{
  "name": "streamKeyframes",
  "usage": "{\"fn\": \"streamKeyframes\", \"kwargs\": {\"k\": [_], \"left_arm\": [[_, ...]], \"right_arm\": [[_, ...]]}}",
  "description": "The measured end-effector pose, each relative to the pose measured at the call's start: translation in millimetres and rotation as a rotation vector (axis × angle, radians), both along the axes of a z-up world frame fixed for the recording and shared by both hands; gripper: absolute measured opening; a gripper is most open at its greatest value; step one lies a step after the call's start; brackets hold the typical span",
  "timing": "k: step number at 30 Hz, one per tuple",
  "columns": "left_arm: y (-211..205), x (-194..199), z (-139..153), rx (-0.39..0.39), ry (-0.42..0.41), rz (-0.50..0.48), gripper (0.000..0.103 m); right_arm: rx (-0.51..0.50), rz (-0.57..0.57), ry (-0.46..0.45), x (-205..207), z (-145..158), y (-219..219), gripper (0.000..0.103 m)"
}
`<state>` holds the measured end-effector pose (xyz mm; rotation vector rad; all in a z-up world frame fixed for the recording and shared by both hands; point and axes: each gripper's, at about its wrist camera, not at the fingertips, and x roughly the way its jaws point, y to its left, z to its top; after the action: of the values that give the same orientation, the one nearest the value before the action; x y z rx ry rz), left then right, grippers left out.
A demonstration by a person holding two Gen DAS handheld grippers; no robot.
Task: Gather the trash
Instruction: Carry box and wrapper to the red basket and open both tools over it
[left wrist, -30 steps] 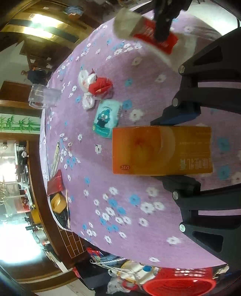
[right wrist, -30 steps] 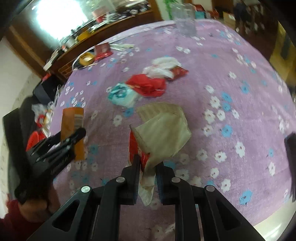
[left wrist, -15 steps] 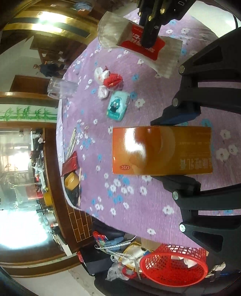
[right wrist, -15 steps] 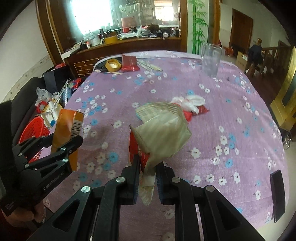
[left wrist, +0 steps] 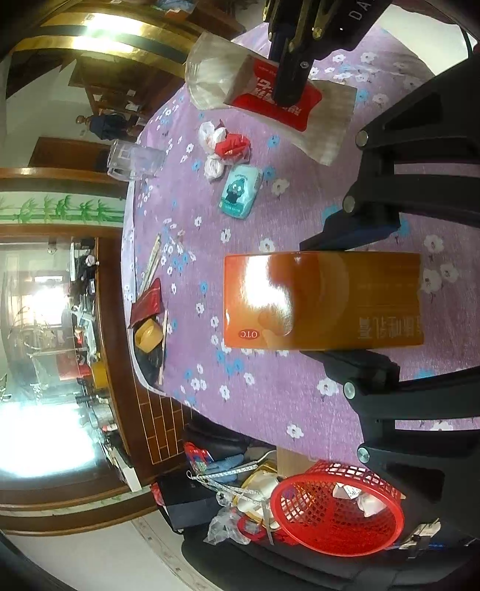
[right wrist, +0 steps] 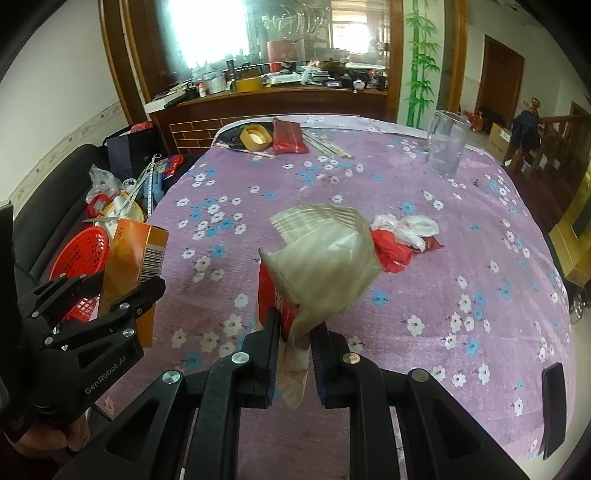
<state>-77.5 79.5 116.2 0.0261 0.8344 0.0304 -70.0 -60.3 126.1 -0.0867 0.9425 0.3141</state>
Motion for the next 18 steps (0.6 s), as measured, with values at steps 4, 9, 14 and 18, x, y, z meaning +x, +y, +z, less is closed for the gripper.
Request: {"fn": "streamKeyframes", "kwargs": {"k": [4, 9, 14, 18], "left_arm": [[7, -2, 2, 0.003, -0.004, 0.014, 0.045], [15, -7, 2, 0.005, -0.004, 0.044, 0.045], [23, -17, 3, 0.005, -0.002, 0.076, 0.045], [27, -25, 0, 0.005, 0.007, 0.105, 0.045]], "right_arm": [[-0.003, 0.023, 0.001, 1, -1, 9, 0.018], [-0.006, 0.06, 0.002, 1, -1, 21, 0.018], [-0.006, 0.098, 0.008, -1, -4, 29, 0.018], [-0.006, 0.13, 0.02, -5, -8, 37, 0.018]]}}
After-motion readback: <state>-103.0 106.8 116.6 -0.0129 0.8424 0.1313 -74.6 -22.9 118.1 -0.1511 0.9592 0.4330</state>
